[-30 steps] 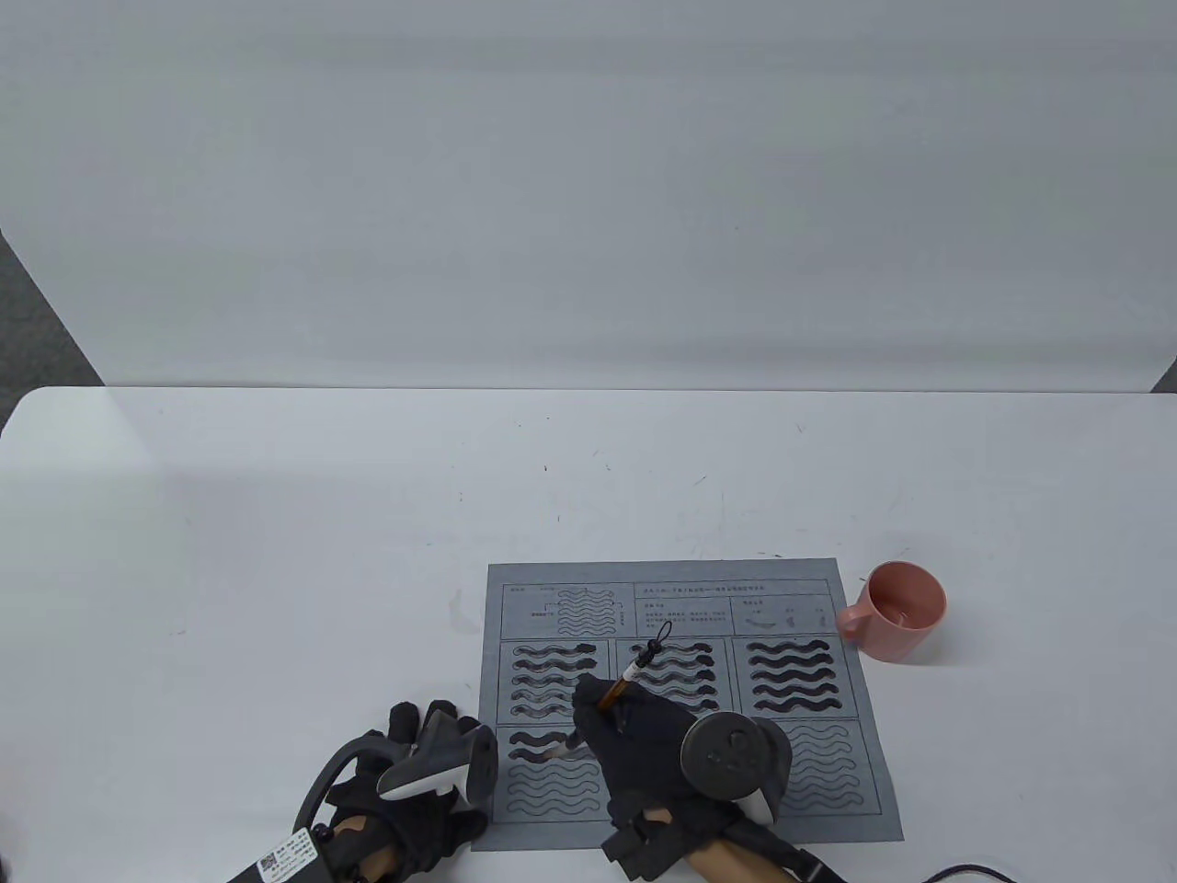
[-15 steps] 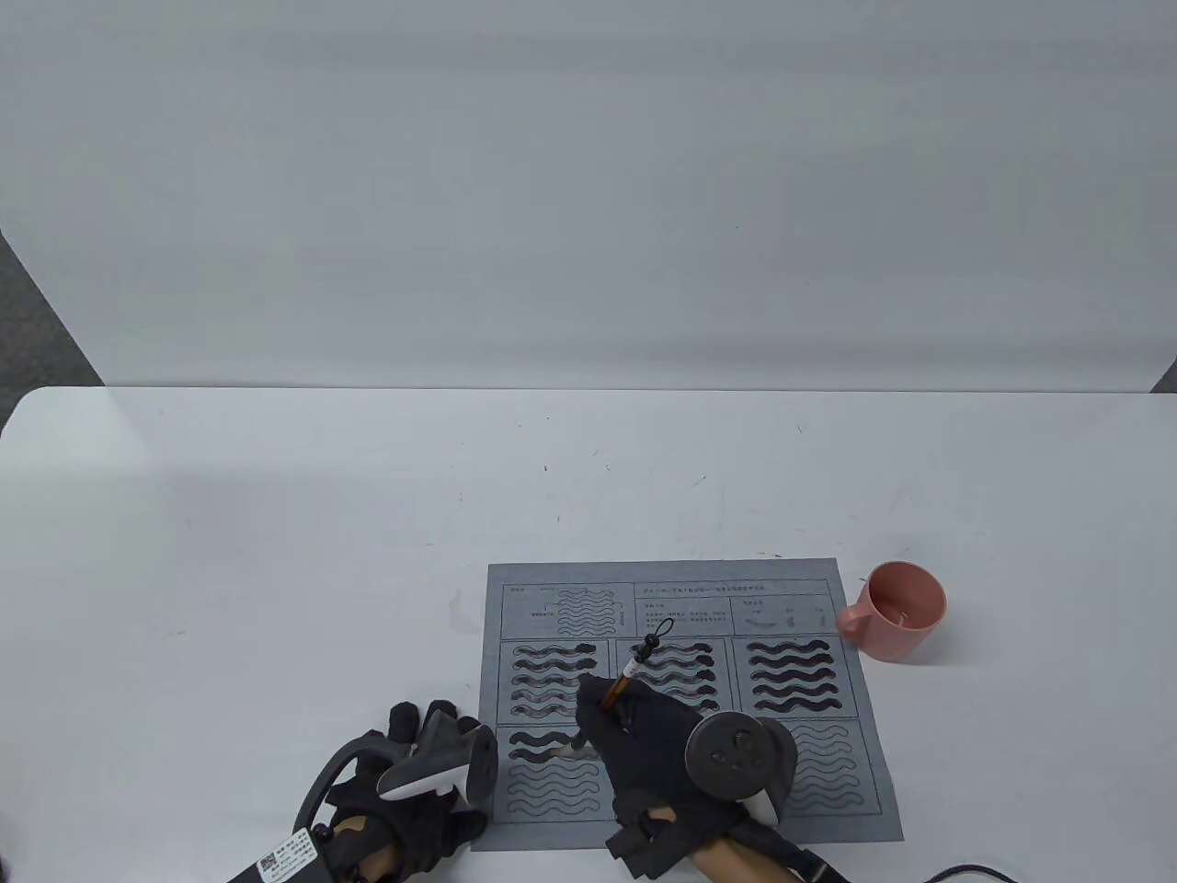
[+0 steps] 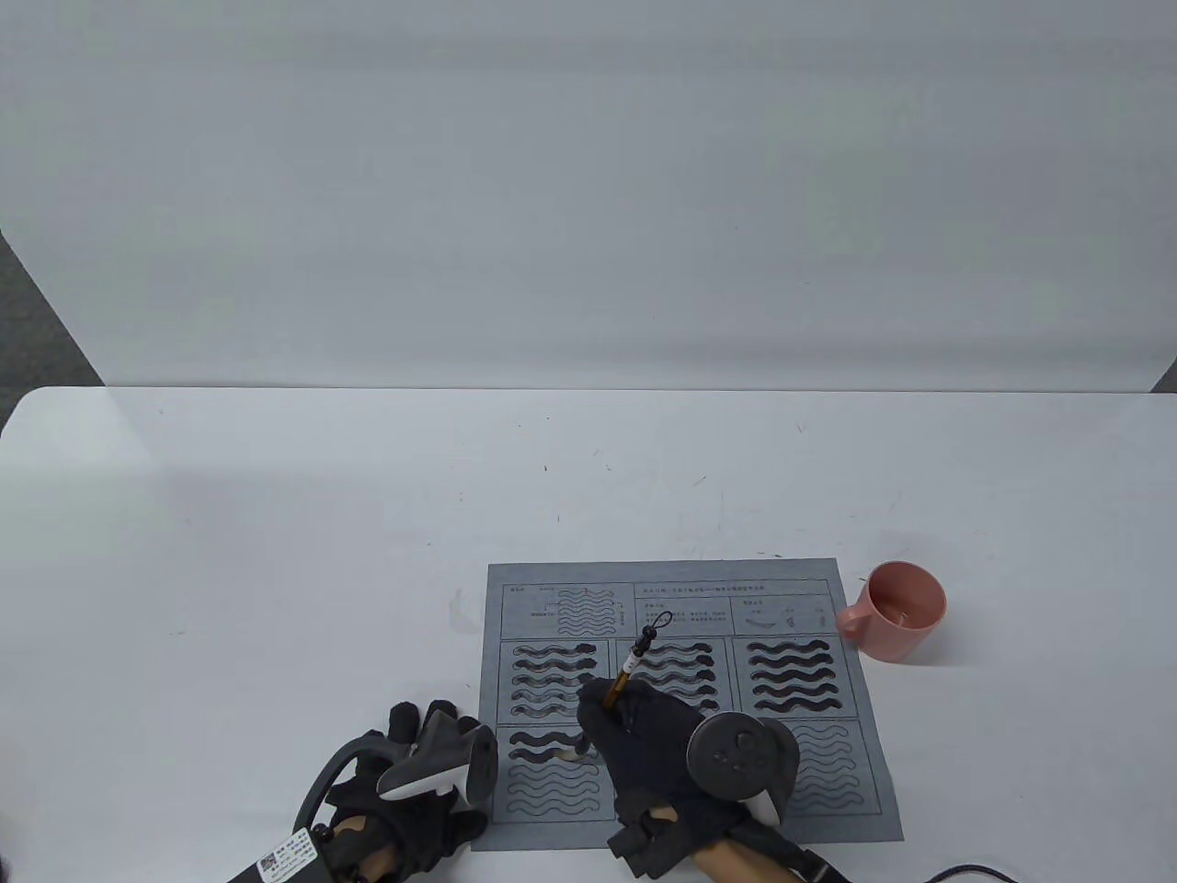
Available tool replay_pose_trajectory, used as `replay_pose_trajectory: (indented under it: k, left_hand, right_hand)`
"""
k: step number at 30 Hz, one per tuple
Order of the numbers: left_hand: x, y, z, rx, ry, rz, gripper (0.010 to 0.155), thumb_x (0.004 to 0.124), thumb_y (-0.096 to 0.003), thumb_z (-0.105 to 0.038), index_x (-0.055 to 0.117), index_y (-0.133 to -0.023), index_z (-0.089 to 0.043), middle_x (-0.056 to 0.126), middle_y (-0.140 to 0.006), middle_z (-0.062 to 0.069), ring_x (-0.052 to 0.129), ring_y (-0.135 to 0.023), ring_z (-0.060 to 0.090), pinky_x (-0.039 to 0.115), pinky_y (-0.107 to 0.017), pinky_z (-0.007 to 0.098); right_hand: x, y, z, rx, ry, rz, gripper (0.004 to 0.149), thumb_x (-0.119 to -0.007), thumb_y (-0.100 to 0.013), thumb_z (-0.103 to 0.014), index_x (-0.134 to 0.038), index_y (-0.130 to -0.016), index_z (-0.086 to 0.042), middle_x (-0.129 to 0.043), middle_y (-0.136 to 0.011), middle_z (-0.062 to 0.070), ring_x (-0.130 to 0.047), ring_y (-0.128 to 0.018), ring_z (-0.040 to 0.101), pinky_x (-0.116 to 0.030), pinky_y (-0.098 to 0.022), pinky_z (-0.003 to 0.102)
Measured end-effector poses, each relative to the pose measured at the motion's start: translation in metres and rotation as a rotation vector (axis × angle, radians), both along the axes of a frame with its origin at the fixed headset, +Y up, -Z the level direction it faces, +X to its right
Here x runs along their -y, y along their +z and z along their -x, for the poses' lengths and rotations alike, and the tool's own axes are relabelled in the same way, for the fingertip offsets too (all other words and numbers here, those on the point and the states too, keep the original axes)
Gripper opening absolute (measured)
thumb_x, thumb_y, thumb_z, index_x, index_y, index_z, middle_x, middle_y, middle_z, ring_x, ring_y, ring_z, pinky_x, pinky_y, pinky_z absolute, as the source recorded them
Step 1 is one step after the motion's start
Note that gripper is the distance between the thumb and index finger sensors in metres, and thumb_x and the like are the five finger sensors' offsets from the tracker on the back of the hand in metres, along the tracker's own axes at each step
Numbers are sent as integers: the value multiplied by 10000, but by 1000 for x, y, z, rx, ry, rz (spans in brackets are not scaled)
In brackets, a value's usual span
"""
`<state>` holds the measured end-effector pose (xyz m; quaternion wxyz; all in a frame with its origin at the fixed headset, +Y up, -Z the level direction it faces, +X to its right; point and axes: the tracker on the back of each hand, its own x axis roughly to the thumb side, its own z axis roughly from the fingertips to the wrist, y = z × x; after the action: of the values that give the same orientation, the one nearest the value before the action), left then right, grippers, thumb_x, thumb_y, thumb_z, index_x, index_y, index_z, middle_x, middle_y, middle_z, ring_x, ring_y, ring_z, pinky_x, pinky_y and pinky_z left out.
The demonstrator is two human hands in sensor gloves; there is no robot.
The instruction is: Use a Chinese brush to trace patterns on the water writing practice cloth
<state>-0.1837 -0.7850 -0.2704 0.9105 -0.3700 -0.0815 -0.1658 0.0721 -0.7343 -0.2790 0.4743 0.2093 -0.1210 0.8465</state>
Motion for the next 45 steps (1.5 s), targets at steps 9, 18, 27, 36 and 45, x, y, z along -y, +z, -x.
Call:
replay_pose_trajectory:
  k: [9,18,27,36,45]
  left_hand:
    - [1,0,0,1,-1,-1,932,385,-304,-633,-274,-876,-307,-288,-998,66,-130,-1023,477,179,-779,688]
    - [1,0,0,1,-1,-1,932,385,-304,-633,-274,-877,-307,-288,-999,67,-129,-1025,476,181,-780,688]
    - [1,0,0,1,-1,-1,932,386,-304,-633,-274,-877,-307,-288,-999,67,-130,-1023,477,180,-779,688]
    - [1,0,0,1,-1,-1,933,385,-305,-633,-275,-877,-306,-290,-998,67,-131,-1023,477,178,-779,688]
    - [1,0,0,1,-1,-1,932,385,-304,-633,-275,-876,-308,-289,-999,66,-131,-1024,477,178,-779,688]
  right_hand:
    - [0,0,0,1,3,-1,365,-789,-496,-338,-859,-750,-86,-980,-677,186,-1023,-502,385,-721,-495,663]
    - [0,0,0,7,7,-4,364,-788,-495,-335,-860,-748,-84,-981,-674,187,-1023,-498,386,-720,-495,664]
    - [0,-1,-1,14,1,2,365,-785,-495,-334,-861,-746,-80,-982,-669,191,-1020,-494,393,-716,-496,666]
    - [0,-1,-3,19,-6,7,365,-779,-492,-328,-865,-742,-75,-982,-666,196,-1017,-493,398,-713,-496,669]
    - [0,-3,-7,31,-14,10,365,-773,-488,-322,-866,-737,-71,-982,-660,199,-1014,-488,403,-709,-496,673]
